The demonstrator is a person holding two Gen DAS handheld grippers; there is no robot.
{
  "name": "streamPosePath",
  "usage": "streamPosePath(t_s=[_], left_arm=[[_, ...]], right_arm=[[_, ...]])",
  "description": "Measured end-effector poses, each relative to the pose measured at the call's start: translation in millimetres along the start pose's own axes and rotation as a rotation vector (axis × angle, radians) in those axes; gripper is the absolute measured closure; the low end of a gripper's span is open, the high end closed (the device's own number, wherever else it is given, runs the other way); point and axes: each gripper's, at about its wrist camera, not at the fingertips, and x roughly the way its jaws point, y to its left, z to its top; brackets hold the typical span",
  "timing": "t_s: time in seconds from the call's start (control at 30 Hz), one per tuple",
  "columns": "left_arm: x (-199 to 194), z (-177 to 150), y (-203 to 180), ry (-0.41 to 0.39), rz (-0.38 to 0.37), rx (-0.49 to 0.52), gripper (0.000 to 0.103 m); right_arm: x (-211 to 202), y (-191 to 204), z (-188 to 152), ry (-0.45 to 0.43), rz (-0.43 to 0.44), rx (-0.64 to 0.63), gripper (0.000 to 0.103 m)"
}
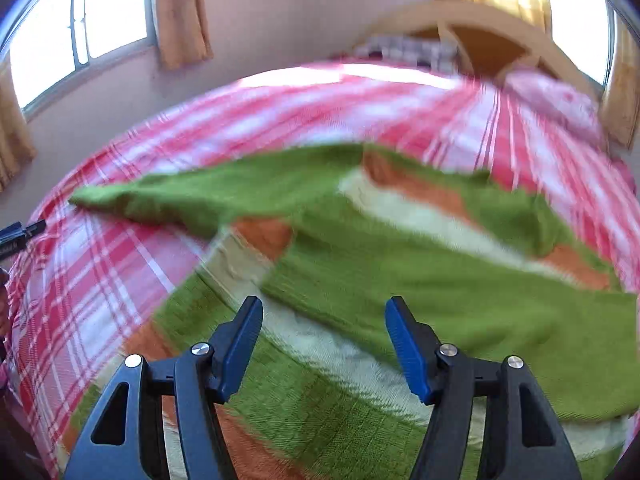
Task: Fold small clothes
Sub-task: 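Reach the left gripper to the other sleeve cuff and close on it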
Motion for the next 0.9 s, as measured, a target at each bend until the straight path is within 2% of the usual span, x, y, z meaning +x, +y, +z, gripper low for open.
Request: streamPosePath(t_s=[0.07, 0.13, 0.27, 0.3, 0.37, 0.53, 0.6, 0.7, 0.77, 0.83, 0.87, 0.9], left_arm=[[7, 7, 8, 0.009, -0.012, -0.037, 0.000], [11, 13, 15, 0.012, -0.032, -0.070, 0.000], [27, 28, 22, -0.019, -0.054, -0.096, 0.001], [33, 32, 22, -0.020, -0.053, -0.089, 0.006], [47, 39, 22, -0.007, -0.089, -0.079, 0.010], [76, 47, 24, 0.050, -0.140, -0.098, 0.023], [78, 46, 23, 0.061, -0.165, -0.105, 0.032], [78, 46, 16, 0.060, -0.192, -0.086, 0.038], [81, 45, 13, 0.065, -0.196, -0.076, 0.050], [86, 45, 11, 0.085, -0.209, -0.064, 0.076], [87, 45, 11, 0.089, -0.213, -0.060, 0.098], [86, 46, 11, 0.089, -0.225, -0.053, 0.101]], right_arm=[[-3, 15, -2, -0.034, -0.025, -0.073, 0.031], [-3, 22, -3, -0.048, -0.050, -0.100, 0.031], [-4, 14, -5, -0.057, -0.009, -0.048, 0.030], [-6, 9, -6, -0.060, 0.001, -0.036, 0.029], [-7, 5, -6, -0.065, 0.011, -0.023, 0.029], [-8, 10, -10, -0.063, -0.020, -0.049, 0.029], [-7, 11, -10, -0.063, -0.025, -0.052, 0.029], [-7, 11, -10, -0.063, -0.025, -0.051, 0.028], [-7, 11, -10, -0.064, -0.028, -0.052, 0.028], [-8, 11, -10, -0.064, -0.032, -0.053, 0.028], [-8, 11, -11, -0.065, -0.033, -0.053, 0.028], [-8, 11, -11, -0.065, -0.034, -0.053, 0.028]])
